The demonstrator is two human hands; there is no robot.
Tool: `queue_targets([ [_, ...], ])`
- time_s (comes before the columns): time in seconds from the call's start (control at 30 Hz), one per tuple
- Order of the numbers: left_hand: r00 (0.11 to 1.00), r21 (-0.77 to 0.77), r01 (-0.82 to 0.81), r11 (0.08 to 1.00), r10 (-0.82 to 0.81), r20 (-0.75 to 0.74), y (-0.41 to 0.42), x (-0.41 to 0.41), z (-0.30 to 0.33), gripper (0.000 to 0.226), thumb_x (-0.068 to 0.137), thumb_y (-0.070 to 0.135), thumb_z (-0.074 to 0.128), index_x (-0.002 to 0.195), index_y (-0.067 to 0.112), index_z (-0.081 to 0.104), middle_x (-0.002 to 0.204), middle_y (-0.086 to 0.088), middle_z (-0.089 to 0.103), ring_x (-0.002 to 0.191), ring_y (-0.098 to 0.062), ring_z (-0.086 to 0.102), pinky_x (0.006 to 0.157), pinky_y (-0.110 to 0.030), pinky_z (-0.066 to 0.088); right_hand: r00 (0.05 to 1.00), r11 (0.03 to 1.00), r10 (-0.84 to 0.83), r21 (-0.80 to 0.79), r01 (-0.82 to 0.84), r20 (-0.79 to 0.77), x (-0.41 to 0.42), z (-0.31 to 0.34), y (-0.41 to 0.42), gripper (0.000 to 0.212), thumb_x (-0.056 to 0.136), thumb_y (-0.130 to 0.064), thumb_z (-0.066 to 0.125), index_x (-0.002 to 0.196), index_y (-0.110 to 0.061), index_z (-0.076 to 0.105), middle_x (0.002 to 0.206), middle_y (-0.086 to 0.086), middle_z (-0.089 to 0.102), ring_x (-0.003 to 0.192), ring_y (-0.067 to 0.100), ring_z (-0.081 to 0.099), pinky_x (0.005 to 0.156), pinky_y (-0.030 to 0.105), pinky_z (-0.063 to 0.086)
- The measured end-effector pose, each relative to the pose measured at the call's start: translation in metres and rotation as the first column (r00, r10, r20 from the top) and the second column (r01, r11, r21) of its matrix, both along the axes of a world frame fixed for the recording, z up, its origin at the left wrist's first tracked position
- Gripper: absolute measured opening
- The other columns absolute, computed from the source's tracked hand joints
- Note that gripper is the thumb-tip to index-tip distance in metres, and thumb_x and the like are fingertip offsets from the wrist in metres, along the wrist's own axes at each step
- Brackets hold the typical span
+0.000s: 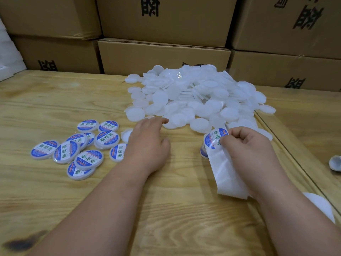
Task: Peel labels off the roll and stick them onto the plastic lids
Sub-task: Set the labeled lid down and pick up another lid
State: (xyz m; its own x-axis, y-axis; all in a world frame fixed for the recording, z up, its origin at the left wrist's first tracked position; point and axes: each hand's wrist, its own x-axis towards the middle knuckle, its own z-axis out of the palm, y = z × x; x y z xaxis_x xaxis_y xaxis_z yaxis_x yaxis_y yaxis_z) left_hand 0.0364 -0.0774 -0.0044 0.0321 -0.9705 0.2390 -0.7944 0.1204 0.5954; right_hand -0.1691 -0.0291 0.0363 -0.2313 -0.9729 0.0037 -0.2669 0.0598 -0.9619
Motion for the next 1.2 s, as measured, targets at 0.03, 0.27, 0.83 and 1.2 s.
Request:
queue_targets([
  [0.03,0.999,0.040,-0.010,0.999,0.008,0.048,-0.001,0.000,-0.001,0.059,0.094,0.021,0.052,0.151,0.031,0.040,0.156,0.008,0.040,0.151,-0.016,0.017,0.122,-0.037,0.019,1.000,1.000,-0.002,0.001,0.002,-0.014,0.000,0.000,0.000,0.021,0.069,-0.035,0.060,0.084,-0.025,0.070,0.093,0.018,0.071,0.068,0.023,0.059,0.065,0.040,0.047],
  [0.27,0.986,0.035,-0.092,0.995,0.086,0.144,-0.004,-0.001,-0.002,0.056,0.095,0.033,0.055,0.150,0.033,0.042,0.139,0.003,0.056,0.140,-0.024,0.036,0.118,-0.041,0.027,0.998,1.000,-0.007,-0.027,0.006,-0.065,-0.005,-0.005,-0.003,0.006,0.084,-0.022,0.065,0.082,-0.019,0.070,0.091,0.022,0.068,0.067,0.022,0.057,0.064,0.040,0.045],
  [0.83,0.679,-0.184,-0.058,0.981,-0.096,-0.728,0.011,-0.005,0.012,0.030,0.098,0.026,0.064,0.119,0.047,0.061,0.091,0.015,0.070,0.080,0.005,0.062,0.072,-0.008,0.045,0.992,0.998,0.021,-0.057,-0.029,-0.123,-0.003,-0.007,-0.004,0.013,0.090,-0.030,0.066,0.080,-0.024,0.070,0.090,0.020,0.071,0.067,0.032,0.059,0.065,0.037,0.044],
  [1.2,-0.389,0.045,0.233,0.972,0.136,-0.911,0.011,0.001,0.028,0.023,0.099,0.026,0.060,0.112,0.007,0.060,0.114,-0.021,0.071,0.103,-0.045,0.071,0.068,-0.045,0.062,0.994,0.998,0.023,-0.060,-0.030,-0.108,-0.001,-0.005,-0.002,0.018,0.090,-0.028,0.066,0.076,-0.020,0.071,0.073,0.015,0.062,0.064,0.016,0.051,0.062,0.032,0.040],
])
